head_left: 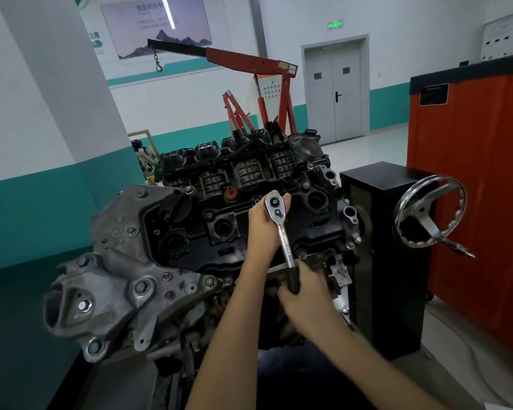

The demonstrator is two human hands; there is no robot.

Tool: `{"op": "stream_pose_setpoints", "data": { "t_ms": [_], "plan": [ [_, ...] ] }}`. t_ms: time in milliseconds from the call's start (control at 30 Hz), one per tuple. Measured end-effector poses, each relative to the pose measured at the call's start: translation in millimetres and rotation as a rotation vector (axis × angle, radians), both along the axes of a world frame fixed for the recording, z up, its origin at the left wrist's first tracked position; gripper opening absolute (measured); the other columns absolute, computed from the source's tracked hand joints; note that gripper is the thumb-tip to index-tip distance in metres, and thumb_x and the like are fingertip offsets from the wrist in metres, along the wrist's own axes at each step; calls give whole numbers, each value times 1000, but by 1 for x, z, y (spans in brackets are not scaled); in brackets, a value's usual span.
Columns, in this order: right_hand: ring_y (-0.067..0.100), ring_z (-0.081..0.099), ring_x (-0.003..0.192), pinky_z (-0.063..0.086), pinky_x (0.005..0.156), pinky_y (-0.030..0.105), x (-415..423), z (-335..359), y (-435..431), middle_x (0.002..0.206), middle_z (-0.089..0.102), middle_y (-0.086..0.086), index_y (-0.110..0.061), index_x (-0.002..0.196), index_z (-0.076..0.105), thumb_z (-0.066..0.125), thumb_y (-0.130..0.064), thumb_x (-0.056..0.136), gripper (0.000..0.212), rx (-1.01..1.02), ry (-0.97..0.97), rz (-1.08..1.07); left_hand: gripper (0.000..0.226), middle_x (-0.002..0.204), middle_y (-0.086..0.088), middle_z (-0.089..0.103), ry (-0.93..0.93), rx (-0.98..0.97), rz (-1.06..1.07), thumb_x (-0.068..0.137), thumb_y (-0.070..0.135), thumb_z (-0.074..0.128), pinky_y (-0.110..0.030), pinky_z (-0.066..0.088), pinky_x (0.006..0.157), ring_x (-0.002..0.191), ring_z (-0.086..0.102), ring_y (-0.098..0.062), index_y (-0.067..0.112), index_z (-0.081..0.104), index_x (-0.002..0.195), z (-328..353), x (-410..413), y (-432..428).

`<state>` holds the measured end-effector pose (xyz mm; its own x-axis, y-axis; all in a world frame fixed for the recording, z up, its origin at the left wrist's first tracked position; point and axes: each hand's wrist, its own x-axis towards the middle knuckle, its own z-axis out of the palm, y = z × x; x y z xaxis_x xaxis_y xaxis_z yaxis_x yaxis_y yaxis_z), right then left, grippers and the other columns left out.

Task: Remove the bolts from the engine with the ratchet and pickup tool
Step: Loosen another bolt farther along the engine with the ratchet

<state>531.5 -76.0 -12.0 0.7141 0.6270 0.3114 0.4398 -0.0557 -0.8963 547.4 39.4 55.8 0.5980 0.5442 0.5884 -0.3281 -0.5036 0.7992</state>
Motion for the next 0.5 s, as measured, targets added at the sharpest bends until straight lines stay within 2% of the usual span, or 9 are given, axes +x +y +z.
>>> {"op": "stream_pose_setpoints", "data": {
  "t_ms": [67,100,200,267,300,367,433,467,500],
  "plan": [
    [17,54,57,42,51,23,36,13,-26,66,57,8,-8,89,58,58,0,79,12,-142,-173,42,50,51,15,31,33,20,-9,97,14,58,-21,28,57,54,27,-3,31,32,56,1,-1,1],
    [17,54,57,42,52,24,58,25,-40,66,56,5,-8,91,58,59,-1,80,13,-222,-281,73,52,51,15,33,45,31,-8,97,16,58,-22,29,57,54,29,-3,32,36,53,3,-2,0],
    [3,50,52,35,48,14,111,77,-61,65,50,-7,-20,90,51,60,-10,86,13,-500,-645,106,51,52,13,35,20,16,2,96,9,56,-20,30,57,55,31,-5,30,37,54,3,0,-2],
    [1,44,52,29,48,16,125,103,-58,63,43,-11,-26,86,41,59,-18,87,19,-601,-908,36,46,54,13,34,-28,-39,24,95,1,52,-20,31,60,60,34,-10,22,34,58,0,0,-2],
    [5,42,53,29,50,20,126,106,-55,62,40,-11,-29,85,37,58,-20,87,23,-603,-962,-1,45,54,13,35,-49,-60,32,94,-1,51,-19,33,62,62,36,-10,21,34,58,-2,0,-2],
    [15,47,57,37,57,27,119,90,-55,63,42,-9,-31,82,35,59,-21,85,26,-574,-884,-61,45,53,15,35,-73,-69,39,95,1,52,-16,33,61,58,36,-4,22,34,59,-5,0,-3],
    [21,51,57,45,55,34,93,53,-55,63,47,-3,-27,77,36,61,-16,82,27,-405,-598,-54,48,53,15,33,-81,-76,42,96,8,56,-19,30,57,56,30,-3,25,33,58,-6,1,-9],
    [19,50,54,46,53,33,73,34,-51,61,49,-1,-24,73,37,62,-13,81,28,-277,-430,-34,50,53,15,32,-88,-92,48,96,10,57,-22,28,58,56,28,-4,28,32,57,-5,2,-11],
    [14,48,51,43,49,25,50,18,-42,60,49,0,-23,72,40,62,-9,81,28,-156,-283,-30,53,52,15,30,-95,-109,61,96,9,58,-23,28,59,56,26,-4,29,31,56,-4,4,-12]
  ]
}}
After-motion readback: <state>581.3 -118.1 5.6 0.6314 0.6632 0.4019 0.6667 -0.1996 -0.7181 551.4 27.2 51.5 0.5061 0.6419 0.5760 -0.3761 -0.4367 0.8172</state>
